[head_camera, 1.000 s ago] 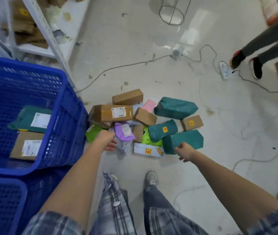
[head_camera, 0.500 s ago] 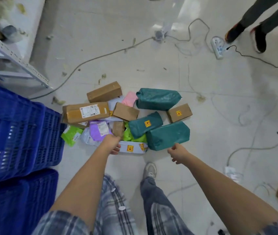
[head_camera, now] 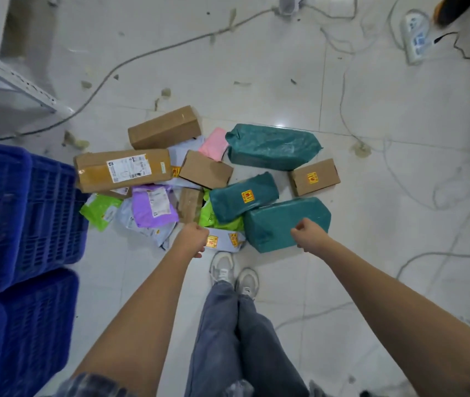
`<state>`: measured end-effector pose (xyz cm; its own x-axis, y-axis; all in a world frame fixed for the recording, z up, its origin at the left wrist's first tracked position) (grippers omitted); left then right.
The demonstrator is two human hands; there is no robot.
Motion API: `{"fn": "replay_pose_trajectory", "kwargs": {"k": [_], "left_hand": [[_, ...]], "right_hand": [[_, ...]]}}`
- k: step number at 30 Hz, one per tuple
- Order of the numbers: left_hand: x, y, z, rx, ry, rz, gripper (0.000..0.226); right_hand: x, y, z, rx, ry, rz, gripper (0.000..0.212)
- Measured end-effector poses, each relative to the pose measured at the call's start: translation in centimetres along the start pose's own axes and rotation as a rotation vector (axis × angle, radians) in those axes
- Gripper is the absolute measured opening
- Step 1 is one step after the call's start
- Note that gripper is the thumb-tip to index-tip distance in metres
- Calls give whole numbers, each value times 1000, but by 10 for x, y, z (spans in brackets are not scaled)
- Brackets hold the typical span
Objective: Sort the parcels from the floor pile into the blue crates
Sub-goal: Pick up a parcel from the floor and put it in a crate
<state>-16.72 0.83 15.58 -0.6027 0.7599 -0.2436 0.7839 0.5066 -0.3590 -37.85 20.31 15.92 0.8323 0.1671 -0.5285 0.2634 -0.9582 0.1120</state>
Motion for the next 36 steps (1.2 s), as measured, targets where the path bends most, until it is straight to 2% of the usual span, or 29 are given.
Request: {"fn": "replay_pose_trajectory", "kwargs": {"k": [4,6,9,10,12,14,16,19,21,25,27,31,33,36], "left_hand": [[25,20,52,94,-22,336,28],[46,37,80,126,44,395,27],[62,65,127,77,-6,190,10],[66,73,143,117,-41,219,11],[83,90,170,221,24,417,15],[94,101,205,323,36,563,34],[92,102,248,317,-61,438,42],[87,92,313,232,-246,289,46],[91,86,346,203,-276,236,49],[108,84,386,194,-292,152,51],[117,84,394,213,-269,122,48],[124,77,393,264,-188,-8,40],[124,75,387,241,-128,-124,32],[114,71,361,206,-86,-381,18]], "right_hand": [[9,-5,56,8,2,-79,17],[15,-10,88,33,-26,-75,18],[25,-15,129,40,-206,47,20],[29,-16,140,23,-280,102,21],[38,-13,163,-26,-386,157,22],[43,-6,195,-103,-458,182,24],[42,5,242,-177,-472,150,24],[52,15,326,-167,-297,-79,30],[62,13,372,-102,-166,-167,37],[82,0,428,37,-54,-206,56],[97,-3,441,65,35,-150,59],[115,5,442,70,127,136,28],[112,14,432,56,112,233,33],[94,20,401,111,-8,368,51]]}}
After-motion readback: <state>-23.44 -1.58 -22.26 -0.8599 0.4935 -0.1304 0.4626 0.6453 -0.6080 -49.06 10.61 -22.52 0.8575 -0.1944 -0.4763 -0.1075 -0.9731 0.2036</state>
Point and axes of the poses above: each hand's wrist, its own z-axis towards the middle knuckle, its own x-axis out of the palm, y = z × x, the point moved 7 cm from there along z, towards the middle knuckle, and after that the axes turned 13 degrees about -z, right-handed, at the moved point
